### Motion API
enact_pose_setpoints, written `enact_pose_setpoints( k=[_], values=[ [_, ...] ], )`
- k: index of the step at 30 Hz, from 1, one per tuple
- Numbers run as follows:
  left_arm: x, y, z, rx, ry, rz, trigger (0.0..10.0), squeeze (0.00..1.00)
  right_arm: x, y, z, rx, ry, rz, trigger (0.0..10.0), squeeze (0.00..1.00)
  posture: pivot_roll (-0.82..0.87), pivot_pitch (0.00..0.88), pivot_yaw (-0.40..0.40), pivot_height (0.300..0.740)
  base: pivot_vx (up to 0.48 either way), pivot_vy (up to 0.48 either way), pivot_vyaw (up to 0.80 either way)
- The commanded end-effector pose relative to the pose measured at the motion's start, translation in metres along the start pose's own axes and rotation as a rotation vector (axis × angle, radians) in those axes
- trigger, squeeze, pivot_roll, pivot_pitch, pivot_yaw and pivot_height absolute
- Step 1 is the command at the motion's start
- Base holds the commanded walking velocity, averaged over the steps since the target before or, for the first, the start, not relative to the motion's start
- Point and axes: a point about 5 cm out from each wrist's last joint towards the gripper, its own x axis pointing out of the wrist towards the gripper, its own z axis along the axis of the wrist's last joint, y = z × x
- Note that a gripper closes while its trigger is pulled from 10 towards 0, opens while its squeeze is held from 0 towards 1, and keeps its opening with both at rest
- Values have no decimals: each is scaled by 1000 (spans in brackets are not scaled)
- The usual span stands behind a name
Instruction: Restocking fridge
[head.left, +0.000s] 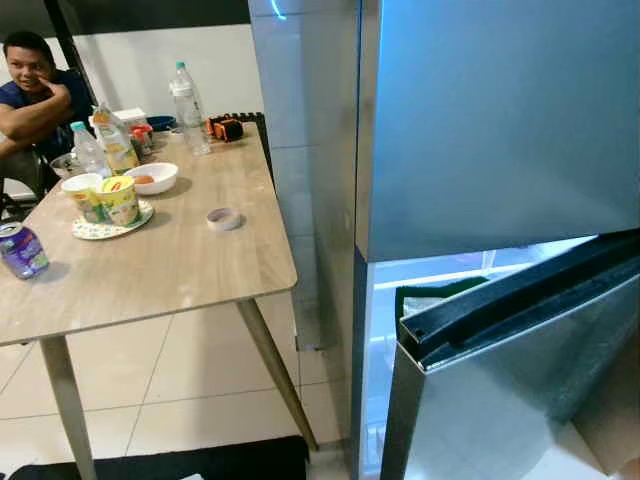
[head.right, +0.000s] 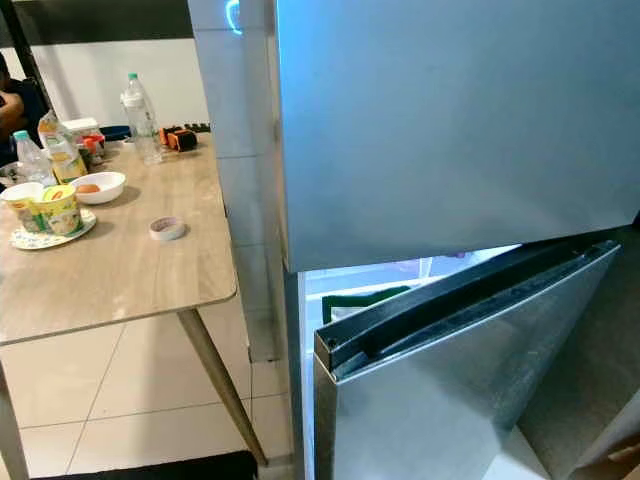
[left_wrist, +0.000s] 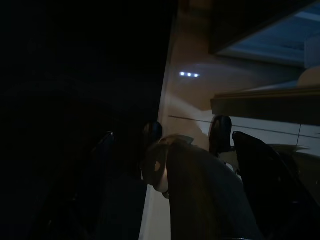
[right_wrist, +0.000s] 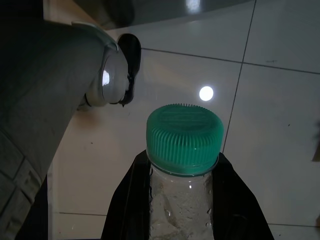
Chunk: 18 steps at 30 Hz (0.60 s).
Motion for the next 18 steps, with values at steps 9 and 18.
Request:
enact_pose_setpoints(
  k=[9, 18],
  values=[
    [1, -4, -5, 3, 19, -3, 10000, 0, 0, -1, -1, 9, 4, -7, 10000, 0, -92, 0, 1, 734, -318, 0, 0],
    [0, -1, -5, 0, 19, -1, 10000, 0, 0, -1, -2, 13, 9, -6, 10000, 0, -93, 0, 2, 734, -345, 0, 0]
  ],
)
